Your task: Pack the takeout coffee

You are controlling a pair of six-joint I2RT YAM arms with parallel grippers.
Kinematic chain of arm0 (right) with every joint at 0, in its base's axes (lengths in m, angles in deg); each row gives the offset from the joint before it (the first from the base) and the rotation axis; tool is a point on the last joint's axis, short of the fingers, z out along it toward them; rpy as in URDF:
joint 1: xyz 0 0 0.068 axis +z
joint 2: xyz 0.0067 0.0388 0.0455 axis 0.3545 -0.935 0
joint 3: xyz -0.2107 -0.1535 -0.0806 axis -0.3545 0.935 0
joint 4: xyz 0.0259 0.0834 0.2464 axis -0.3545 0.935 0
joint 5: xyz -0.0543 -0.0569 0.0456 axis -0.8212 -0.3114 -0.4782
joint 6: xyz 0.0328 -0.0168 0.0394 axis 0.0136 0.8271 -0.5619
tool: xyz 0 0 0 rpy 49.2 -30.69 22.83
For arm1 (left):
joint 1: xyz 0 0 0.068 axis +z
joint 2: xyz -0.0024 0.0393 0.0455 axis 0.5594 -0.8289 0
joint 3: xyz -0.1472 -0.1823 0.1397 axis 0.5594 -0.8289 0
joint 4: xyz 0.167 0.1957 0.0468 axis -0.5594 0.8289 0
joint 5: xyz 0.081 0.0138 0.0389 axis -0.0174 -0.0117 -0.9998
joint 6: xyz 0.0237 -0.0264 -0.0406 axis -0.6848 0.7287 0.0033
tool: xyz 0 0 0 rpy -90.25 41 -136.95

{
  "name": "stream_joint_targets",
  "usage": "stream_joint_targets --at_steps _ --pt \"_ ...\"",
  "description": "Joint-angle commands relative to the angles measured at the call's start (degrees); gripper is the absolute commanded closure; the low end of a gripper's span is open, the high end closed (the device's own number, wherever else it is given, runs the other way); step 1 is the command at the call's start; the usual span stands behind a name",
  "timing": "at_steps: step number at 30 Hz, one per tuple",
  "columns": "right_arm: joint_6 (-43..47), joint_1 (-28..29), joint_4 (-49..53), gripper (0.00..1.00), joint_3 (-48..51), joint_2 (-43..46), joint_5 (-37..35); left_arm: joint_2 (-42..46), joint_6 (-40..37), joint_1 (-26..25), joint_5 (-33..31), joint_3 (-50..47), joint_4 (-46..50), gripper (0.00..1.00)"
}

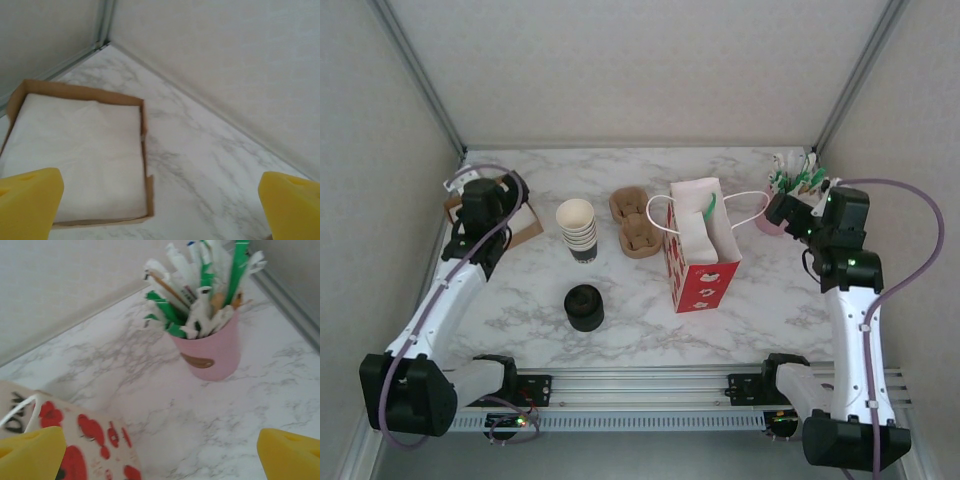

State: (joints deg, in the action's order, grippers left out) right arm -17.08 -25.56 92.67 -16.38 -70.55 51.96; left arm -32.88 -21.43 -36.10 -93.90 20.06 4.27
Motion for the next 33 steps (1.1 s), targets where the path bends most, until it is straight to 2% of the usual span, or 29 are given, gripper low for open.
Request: stream_joint_targets --at_steps 1,6,8,10,14,20,23,29,33 --pt "0.79 -1.07 -8.13 0.01 4.80 3.57 -4.94 3.27 -3.53 1.36 -0.70 -5.33 -9.41 0.00" --pt "-1.86 -2.69 -13.58 0.01 12.51 9.12 -11.55 5.32 -5.64 3.73 0.78 -13.00 -17.15 0.00" --pt "-1.96 -3.24 -17.49 0.01 15.76 12.54 -10.74 5.81 -6.51 4.01 0.92 -15.05 -19.13 0.00" --pt "-1.11 -3.22 -19.96 0.01 16.52 14.37 -6.42 5.86 -7.21 4.25 1.66 -15.96 -19.55 0.00" --pt "-0.35 -3.21 -19.31 0.01 13.59 12.83 -0.94 6.33 -7.94 4.30 1.90 -17.05 -20.20 0.00" --pt "1.93 -3.33 -22.90 0.01 17.92 13.94 -2.56 9.74 -12.67 4.61 1.25 -22.50 -25.37 0.00" --pt "1.62 -3.29 -27.23 0.01 22.32 14.17 -4.85 10.65 -13.72 5.14 -1.19 -25.22 -27.75 0.00" --pt "2.45 -3.29 -43.82 0.01 37.22 19.11 -9.75 15.26 -18.63 6.57 2.73 -36.68 -42.42 0.00" --pt "1.97 -3.09 -50.57 0.01 43.63 16.56 -10.35 13.53 -20.45 6.81 5.29 -43.40 -54.83 0.00"
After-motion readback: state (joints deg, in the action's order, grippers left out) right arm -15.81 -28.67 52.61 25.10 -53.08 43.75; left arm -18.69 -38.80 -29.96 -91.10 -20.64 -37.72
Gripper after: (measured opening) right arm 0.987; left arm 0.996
